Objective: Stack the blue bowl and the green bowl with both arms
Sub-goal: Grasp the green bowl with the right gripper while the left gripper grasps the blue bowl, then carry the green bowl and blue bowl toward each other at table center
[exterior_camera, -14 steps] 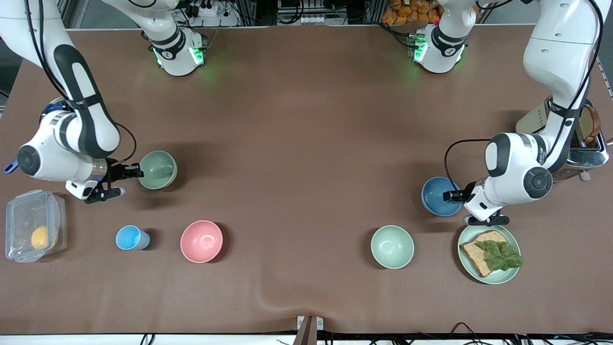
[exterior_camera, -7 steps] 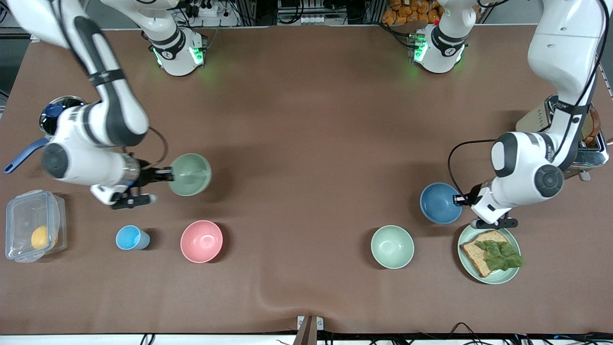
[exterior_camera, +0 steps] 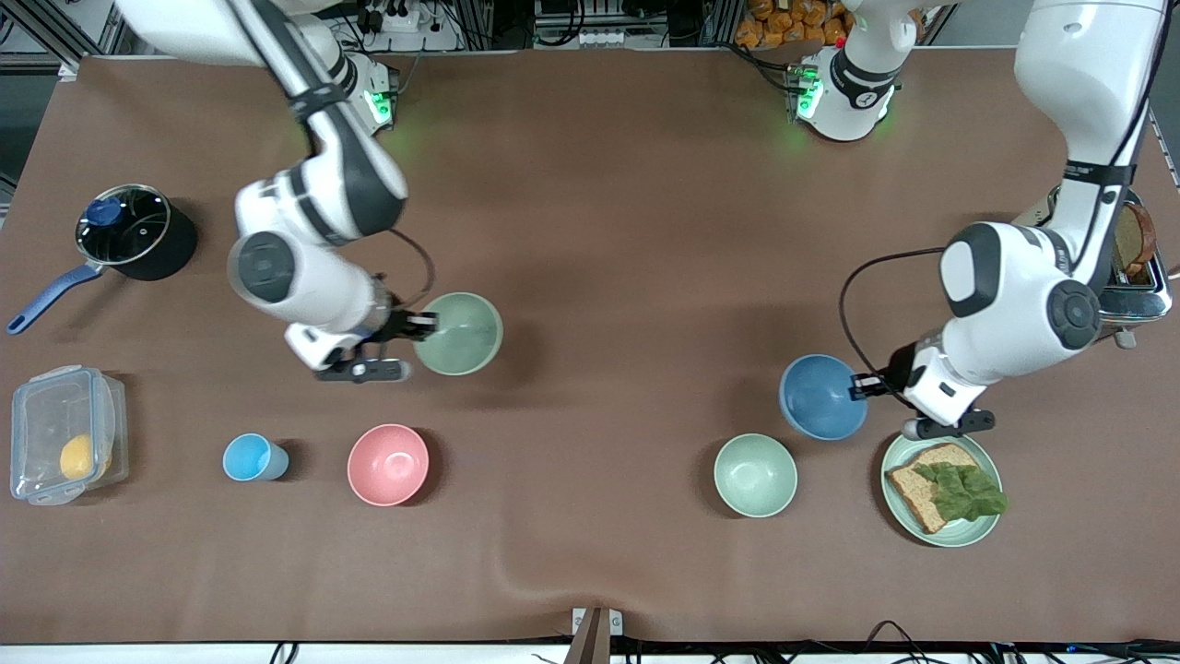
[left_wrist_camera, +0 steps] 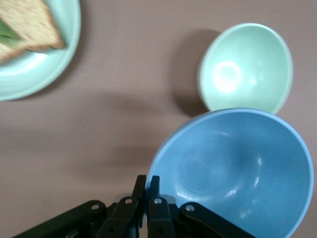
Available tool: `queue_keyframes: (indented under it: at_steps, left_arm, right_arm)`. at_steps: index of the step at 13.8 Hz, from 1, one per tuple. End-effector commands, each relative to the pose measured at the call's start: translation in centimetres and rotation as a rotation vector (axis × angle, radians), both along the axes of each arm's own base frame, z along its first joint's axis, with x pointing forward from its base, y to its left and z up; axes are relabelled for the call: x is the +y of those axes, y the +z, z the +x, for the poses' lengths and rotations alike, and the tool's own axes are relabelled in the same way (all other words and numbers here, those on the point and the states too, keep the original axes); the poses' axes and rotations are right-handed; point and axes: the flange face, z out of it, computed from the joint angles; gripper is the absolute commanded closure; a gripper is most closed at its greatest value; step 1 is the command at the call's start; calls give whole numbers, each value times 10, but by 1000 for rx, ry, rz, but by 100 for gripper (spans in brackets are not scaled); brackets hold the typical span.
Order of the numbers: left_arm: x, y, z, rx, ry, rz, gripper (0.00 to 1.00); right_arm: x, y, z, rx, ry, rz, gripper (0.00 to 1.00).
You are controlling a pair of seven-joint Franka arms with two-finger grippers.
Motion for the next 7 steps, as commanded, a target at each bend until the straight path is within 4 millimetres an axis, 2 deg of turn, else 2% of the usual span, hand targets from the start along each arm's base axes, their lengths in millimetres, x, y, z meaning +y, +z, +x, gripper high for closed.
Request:
queue_keyframes:
  at_steps: [1, 3, 7]
  left_arm:
    - [-32, 13, -10, 25, 48, -62, 100]
    - [-64, 20, -18, 45, 79, -83, 100]
    - [-117, 19, -34, 83, 88, -96, 100]
  right_arm:
    - [51, -36, -1, -23, -74, -5, 100]
    - [86, -59, -15, -38, -89, 8, 100]
    - [133, -104, -41, -41, -143, 19, 100]
